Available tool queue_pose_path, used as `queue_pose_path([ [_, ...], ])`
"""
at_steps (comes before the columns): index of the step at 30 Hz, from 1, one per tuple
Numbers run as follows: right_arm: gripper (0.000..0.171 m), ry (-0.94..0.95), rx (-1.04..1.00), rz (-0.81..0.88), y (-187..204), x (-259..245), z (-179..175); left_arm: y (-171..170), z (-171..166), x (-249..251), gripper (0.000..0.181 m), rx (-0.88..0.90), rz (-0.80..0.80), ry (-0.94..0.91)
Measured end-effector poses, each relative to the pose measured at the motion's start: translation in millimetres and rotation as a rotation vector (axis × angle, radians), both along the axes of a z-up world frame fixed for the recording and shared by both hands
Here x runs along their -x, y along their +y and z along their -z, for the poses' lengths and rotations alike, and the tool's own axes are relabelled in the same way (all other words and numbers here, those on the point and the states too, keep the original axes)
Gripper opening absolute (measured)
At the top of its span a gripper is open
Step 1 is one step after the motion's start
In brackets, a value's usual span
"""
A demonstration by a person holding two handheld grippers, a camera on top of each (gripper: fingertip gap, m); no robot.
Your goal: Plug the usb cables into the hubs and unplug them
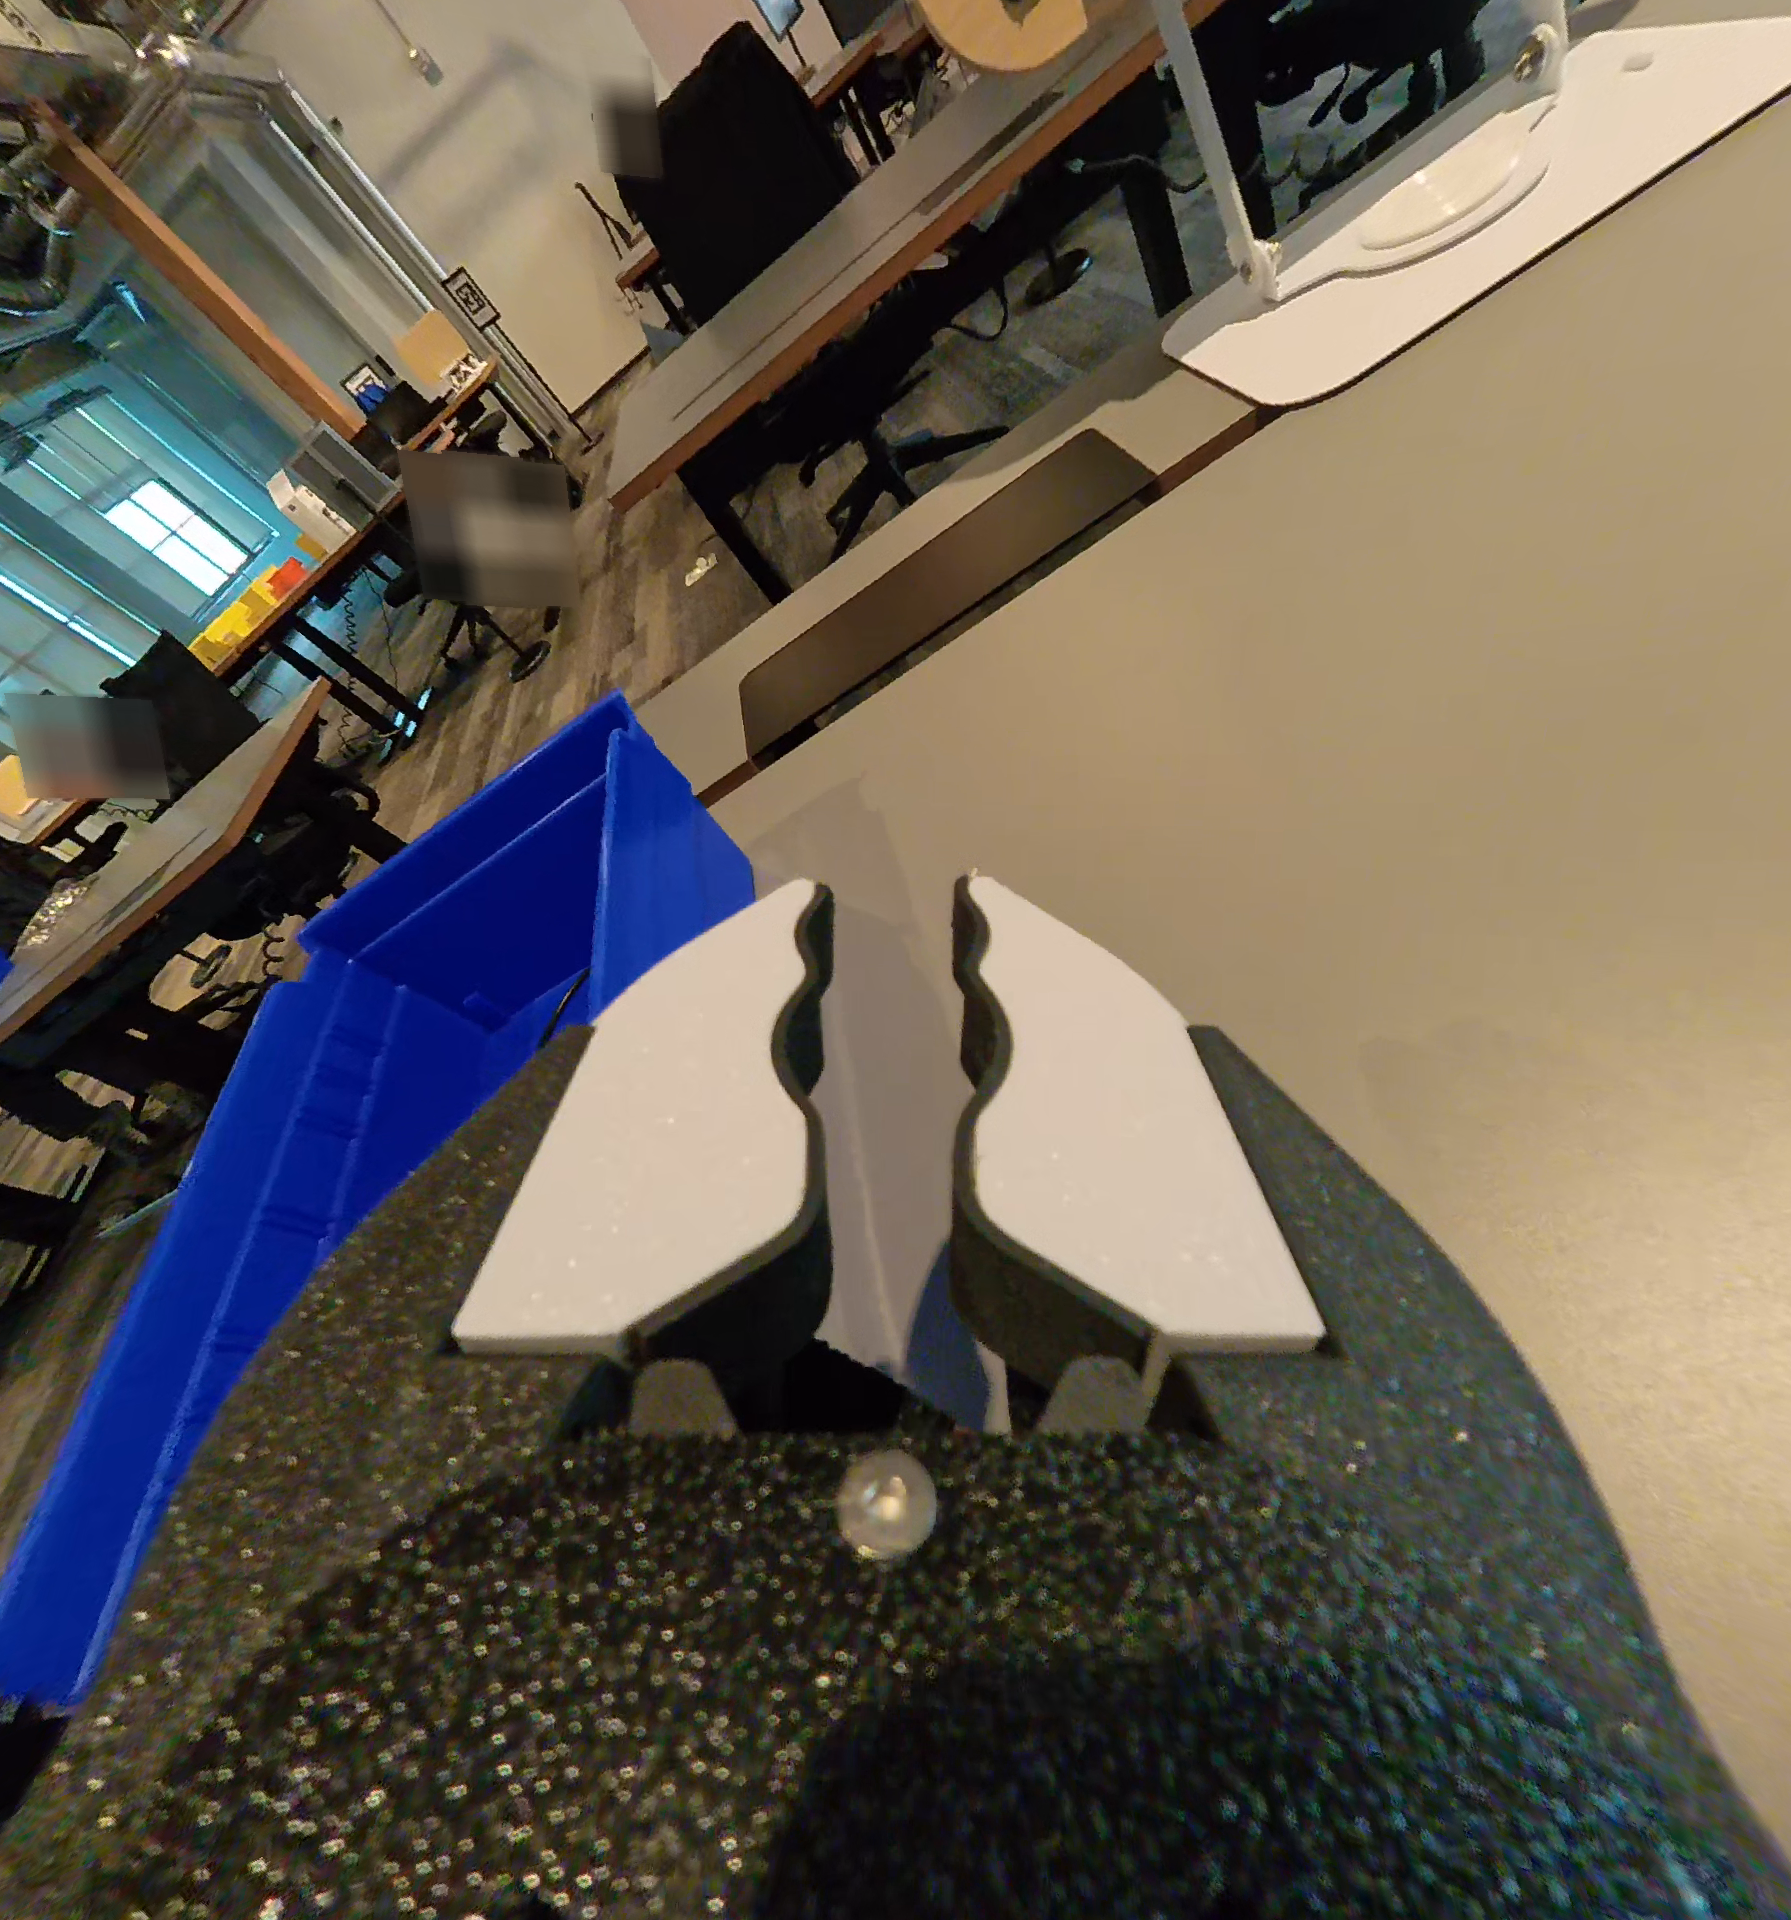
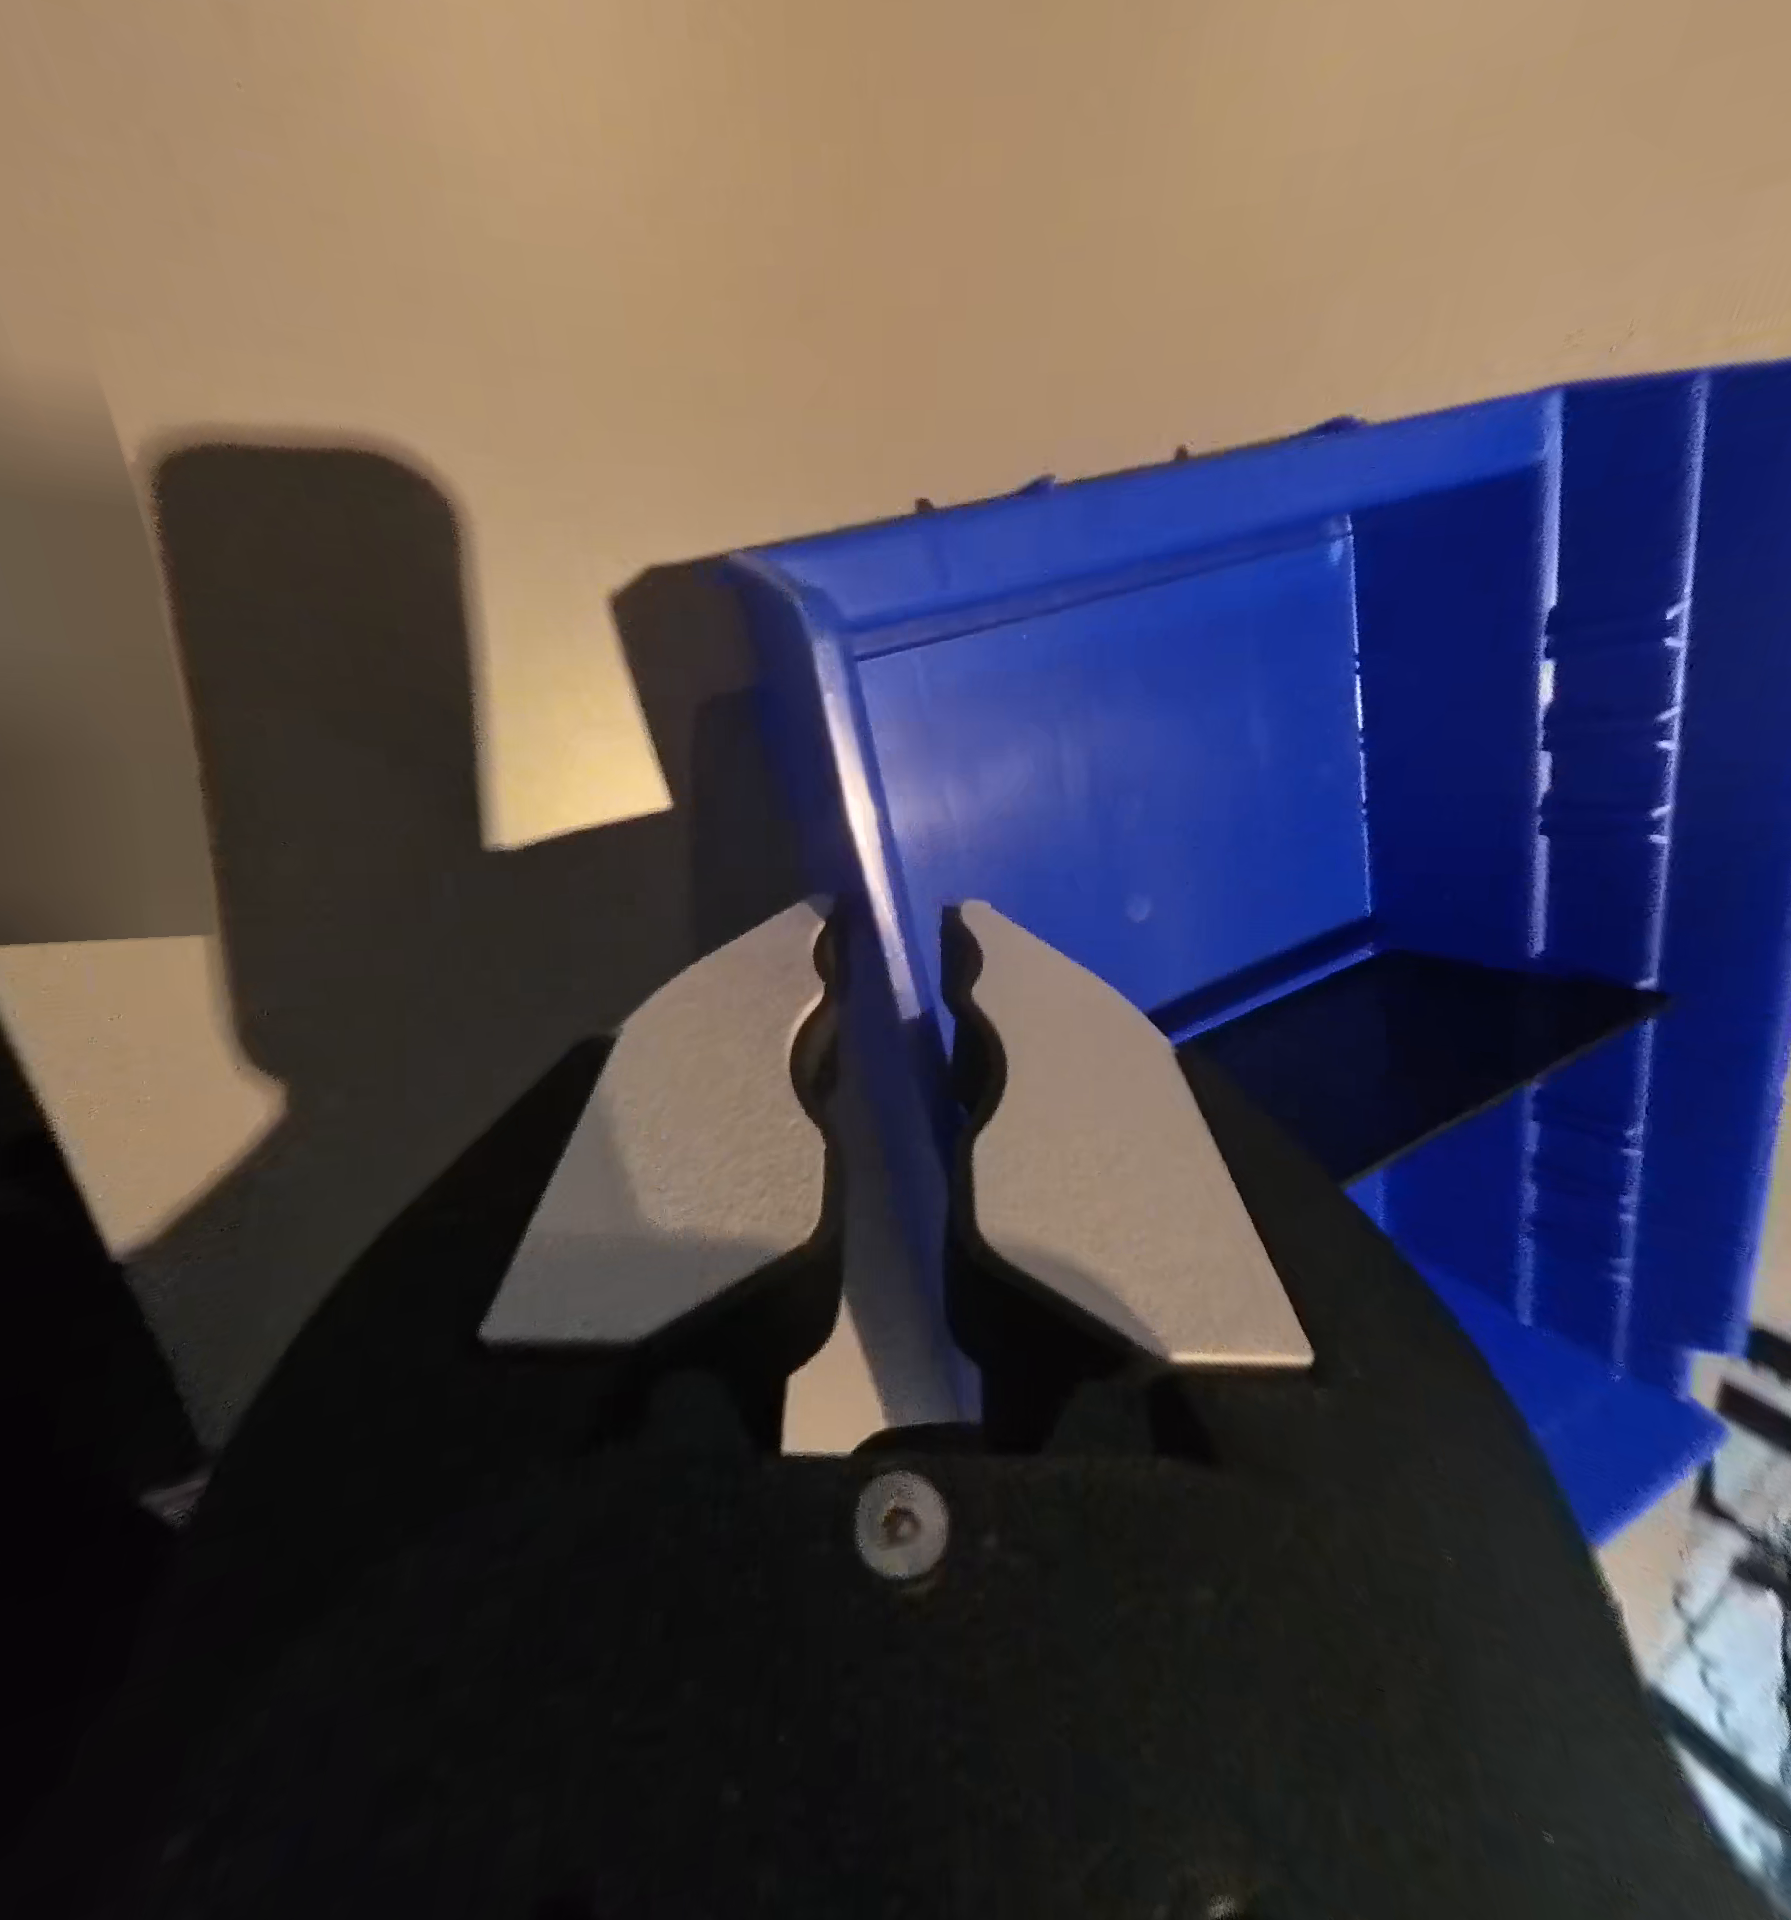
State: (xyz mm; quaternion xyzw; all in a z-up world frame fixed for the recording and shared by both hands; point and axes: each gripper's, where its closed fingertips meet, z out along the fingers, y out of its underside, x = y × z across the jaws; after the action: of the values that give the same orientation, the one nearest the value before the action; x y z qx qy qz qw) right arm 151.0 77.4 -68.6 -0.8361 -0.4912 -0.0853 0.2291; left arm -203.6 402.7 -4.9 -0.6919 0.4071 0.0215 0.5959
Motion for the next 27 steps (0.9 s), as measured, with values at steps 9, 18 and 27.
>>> queue_pose_path([
  [9, 0.015, -0.049, -0.047, 0.130, 4, -68, -1, -1, 4, -2, 0.022, 0.013, 0.009, 0.017],
  [18, 0.009, -0.067, -0.043, -0.033, 0, -49, 1, -2, 5, -2, 0.022, 0.017, 0.013, 0.022],
  [27, 0.009, -0.096, -0.013, -0.246, -5, -23, 1, -2, 8, -3, 0.022, 0.023, 0.016, 0.028],
])
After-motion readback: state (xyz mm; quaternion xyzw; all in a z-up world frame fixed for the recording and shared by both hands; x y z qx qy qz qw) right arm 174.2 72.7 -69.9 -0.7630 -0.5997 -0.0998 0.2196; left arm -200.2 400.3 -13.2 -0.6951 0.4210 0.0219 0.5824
